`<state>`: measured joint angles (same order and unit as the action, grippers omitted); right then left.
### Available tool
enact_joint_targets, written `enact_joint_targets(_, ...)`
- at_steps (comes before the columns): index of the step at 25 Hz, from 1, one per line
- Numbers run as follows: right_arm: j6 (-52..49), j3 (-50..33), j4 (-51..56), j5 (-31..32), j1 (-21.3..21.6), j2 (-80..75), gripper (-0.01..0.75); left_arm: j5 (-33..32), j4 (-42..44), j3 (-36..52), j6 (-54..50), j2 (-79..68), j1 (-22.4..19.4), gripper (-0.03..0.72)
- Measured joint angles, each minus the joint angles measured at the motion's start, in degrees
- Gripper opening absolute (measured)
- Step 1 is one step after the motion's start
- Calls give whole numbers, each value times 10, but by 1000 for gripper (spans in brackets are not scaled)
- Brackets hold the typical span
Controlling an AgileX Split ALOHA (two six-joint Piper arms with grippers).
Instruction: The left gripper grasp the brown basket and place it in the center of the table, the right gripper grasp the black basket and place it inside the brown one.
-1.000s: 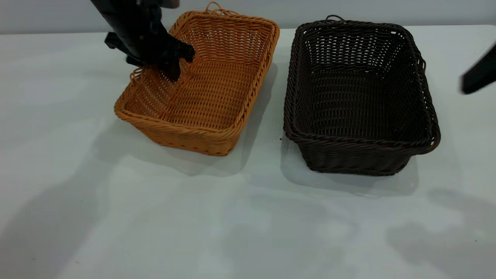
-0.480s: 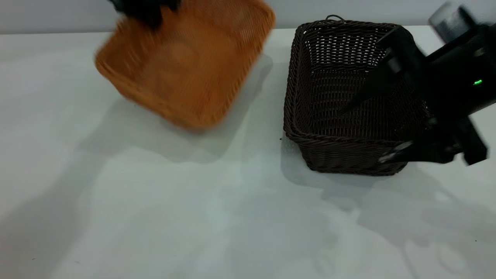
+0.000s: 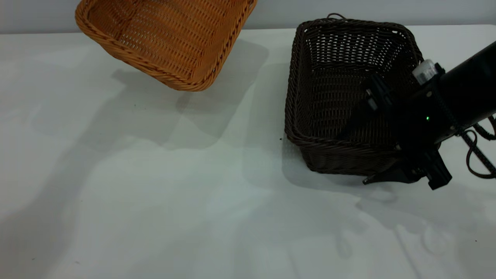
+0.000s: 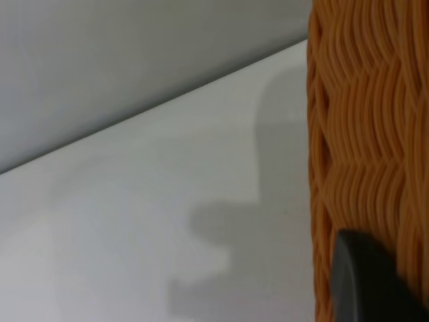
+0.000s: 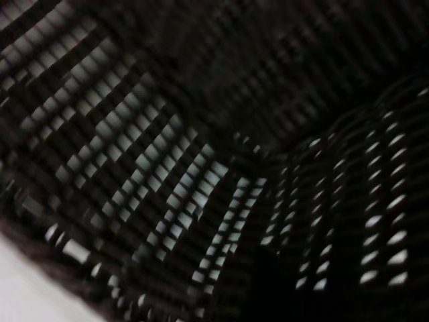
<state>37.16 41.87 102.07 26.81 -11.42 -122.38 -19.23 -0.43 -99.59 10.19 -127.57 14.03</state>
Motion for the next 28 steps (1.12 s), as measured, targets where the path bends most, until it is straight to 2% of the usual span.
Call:
enact_joint_targets(2,8,6,6,-7,8,-3,372,-8,0,0,5,0,0,79)
enact_joint_targets(5,54,25,11,-3,51,-1,136,-33,0,0,11,0,0,79)
enact_joint_targets(7,100,41,-8,13,89,5,85,-58,0,0,16,0,3,79)
enact_joint_targets(13,117,80,-126,75,245,66,83,-137,-13,0,109,0,43,79)
enact_joint_targets(16,91,113,-213,117,328,117,81,-177,-50,0,205,0,77,79)
enact_joint_targets(19,60,143,-313,177,382,157,81,-203,-97,-1,327,-3,115,79)
enact_joint_targets(23,45,151,-404,224,413,193,81,-208,-125,-1,508,-30,168,79)
enact_joint_targets(28,45,151,-419,237,417,213,81,-164,-125,-1,589,-70,220,83)
